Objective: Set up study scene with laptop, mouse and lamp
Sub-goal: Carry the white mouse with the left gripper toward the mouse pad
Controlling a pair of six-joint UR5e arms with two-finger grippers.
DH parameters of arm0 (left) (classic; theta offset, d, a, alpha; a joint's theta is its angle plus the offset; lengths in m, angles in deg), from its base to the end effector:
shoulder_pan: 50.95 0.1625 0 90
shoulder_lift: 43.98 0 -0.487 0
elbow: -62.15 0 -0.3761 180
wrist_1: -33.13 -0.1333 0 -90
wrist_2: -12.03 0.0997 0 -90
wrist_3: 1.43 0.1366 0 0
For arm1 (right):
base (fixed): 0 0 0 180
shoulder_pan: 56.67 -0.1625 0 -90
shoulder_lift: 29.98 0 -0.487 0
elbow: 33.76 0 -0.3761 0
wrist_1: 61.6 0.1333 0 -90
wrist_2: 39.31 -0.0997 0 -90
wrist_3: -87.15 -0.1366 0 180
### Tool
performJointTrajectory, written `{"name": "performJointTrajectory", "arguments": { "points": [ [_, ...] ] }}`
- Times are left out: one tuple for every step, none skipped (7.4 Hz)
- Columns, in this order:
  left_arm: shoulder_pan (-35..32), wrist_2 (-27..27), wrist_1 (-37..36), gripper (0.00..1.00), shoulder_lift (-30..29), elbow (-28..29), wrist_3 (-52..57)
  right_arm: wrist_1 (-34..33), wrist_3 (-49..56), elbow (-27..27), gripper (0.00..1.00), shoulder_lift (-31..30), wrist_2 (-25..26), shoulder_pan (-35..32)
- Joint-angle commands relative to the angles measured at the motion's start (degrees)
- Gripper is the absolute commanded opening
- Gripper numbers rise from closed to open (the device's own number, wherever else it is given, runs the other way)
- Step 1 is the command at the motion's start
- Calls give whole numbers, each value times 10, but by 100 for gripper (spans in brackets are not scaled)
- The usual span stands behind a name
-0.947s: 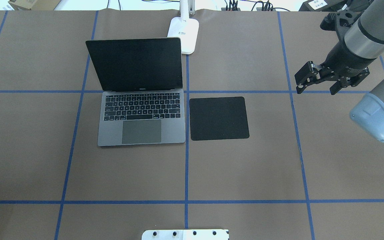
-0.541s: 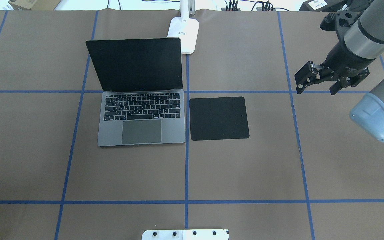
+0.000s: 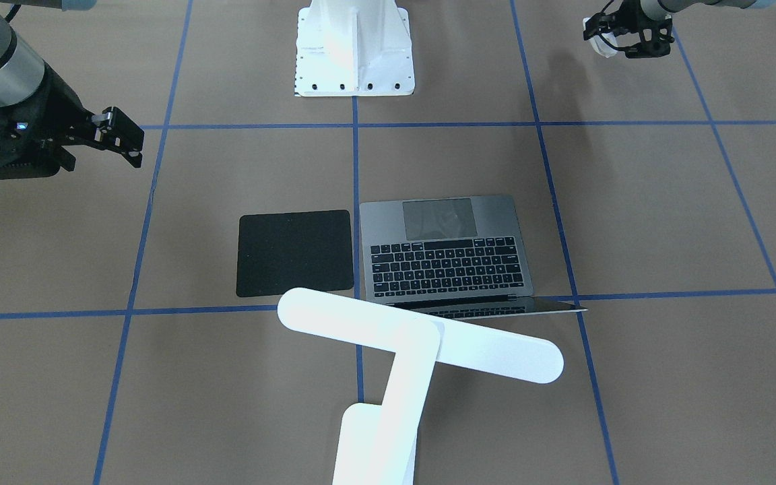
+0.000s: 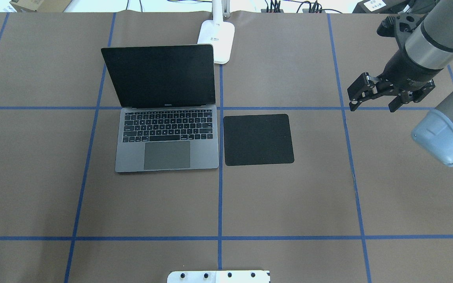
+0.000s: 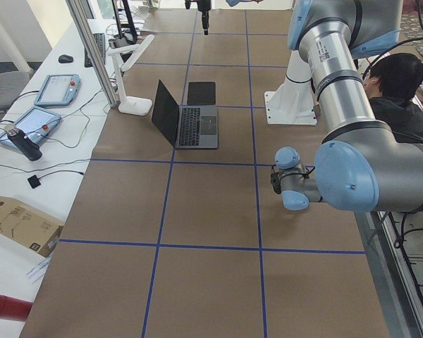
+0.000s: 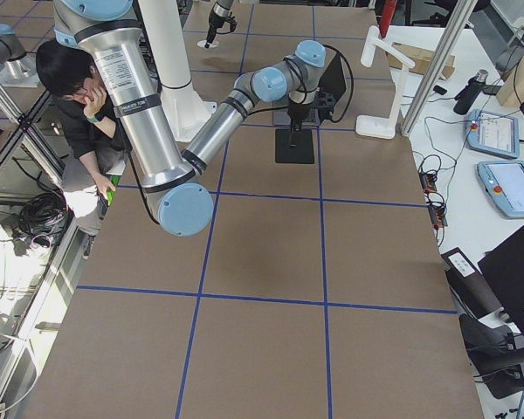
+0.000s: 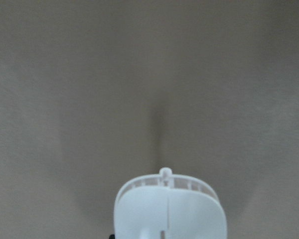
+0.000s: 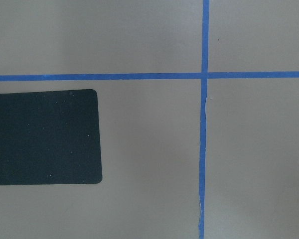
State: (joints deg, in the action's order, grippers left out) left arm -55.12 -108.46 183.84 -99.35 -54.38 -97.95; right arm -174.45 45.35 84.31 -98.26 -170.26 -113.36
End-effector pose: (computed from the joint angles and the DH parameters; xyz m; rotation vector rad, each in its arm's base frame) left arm 0.2443 -0.0820 0.6085 -0.5109 0.8833 0.0741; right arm -0.2702 -0.4909 0.3745 -0.0707 -0.8291 -0.0285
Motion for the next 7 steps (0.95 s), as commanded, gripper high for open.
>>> {"name": "performJointTrajectory", "arguments": {
  "points": [
    [-48,-15,-219,34,-121,-85,-4,1,22,-13,100,-4,-1,-1],
    [-76,-25,-292,34,-189,-85,1,1,35,-16,100,-4,-1,-3],
    [-108,-26,-394,34,-282,-83,4,0,36,-16,100,-5,-1,-4],
    [-152,-30,-529,33,-390,-78,36,0,36,-16,100,-6,-2,-4],
    [-199,-31,-663,33,-509,-70,75,1,36,-20,100,-6,-2,-4],
    [-233,-44,-735,33,-609,-24,78,1,36,-21,100,-6,-2,-5],
    [-249,-50,-736,33,-668,31,78,1,36,-21,100,-6,-3,-6]
  ]
}}
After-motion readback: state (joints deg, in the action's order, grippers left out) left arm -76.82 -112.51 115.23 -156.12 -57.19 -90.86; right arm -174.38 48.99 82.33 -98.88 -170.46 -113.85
